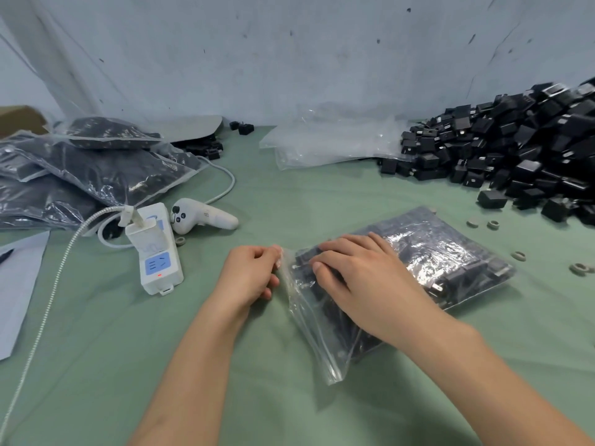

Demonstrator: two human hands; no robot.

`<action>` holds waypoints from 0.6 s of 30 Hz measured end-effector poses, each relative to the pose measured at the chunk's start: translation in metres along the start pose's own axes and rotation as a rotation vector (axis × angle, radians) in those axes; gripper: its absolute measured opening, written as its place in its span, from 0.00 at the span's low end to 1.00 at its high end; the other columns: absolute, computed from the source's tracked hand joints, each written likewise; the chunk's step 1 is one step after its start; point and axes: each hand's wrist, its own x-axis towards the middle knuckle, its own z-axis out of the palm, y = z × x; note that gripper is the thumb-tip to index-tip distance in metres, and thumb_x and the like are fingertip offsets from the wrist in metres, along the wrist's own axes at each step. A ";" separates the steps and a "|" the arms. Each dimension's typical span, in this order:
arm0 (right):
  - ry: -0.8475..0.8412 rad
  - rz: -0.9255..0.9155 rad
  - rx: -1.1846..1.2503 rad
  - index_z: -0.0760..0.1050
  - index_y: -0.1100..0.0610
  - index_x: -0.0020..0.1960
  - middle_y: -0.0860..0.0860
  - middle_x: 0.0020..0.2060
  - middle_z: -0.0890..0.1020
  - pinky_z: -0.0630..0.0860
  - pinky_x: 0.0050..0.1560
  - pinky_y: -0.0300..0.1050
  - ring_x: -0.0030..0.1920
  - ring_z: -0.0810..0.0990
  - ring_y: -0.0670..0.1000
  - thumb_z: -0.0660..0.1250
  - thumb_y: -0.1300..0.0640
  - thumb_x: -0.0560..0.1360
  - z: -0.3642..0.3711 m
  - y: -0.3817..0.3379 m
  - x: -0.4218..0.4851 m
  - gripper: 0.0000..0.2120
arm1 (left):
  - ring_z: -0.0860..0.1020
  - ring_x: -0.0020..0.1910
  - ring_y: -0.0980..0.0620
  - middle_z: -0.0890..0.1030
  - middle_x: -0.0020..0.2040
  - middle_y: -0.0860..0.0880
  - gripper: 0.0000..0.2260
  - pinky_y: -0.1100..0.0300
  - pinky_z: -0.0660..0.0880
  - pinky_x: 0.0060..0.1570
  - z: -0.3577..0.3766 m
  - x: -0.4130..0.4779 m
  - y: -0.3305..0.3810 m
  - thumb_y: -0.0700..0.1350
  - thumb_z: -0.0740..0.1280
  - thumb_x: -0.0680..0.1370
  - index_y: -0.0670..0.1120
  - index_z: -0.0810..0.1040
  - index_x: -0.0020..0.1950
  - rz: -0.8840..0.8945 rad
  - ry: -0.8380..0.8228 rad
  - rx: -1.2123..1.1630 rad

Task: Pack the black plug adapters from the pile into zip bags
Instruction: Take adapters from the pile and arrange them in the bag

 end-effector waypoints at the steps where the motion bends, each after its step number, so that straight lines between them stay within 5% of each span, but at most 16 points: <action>1: 0.002 -0.002 -0.007 0.76 0.41 0.66 0.36 0.67 0.74 0.52 0.74 0.45 0.70 0.66 0.46 0.49 0.43 0.84 0.001 0.000 0.000 0.19 | 0.67 0.17 0.56 0.74 0.25 0.46 0.14 0.68 0.66 0.18 0.000 0.000 0.000 0.46 0.65 0.82 0.40 0.77 0.39 -0.001 0.000 -0.012; 18: 0.014 -0.003 0.015 0.76 0.42 0.65 0.36 0.67 0.74 0.54 0.74 0.45 0.70 0.66 0.47 0.50 0.44 0.84 0.006 0.004 0.001 0.19 | 0.69 0.16 0.55 0.76 0.23 0.48 0.16 0.69 0.68 0.20 0.000 -0.005 -0.002 0.48 0.67 0.81 0.40 0.79 0.37 0.008 0.005 -0.012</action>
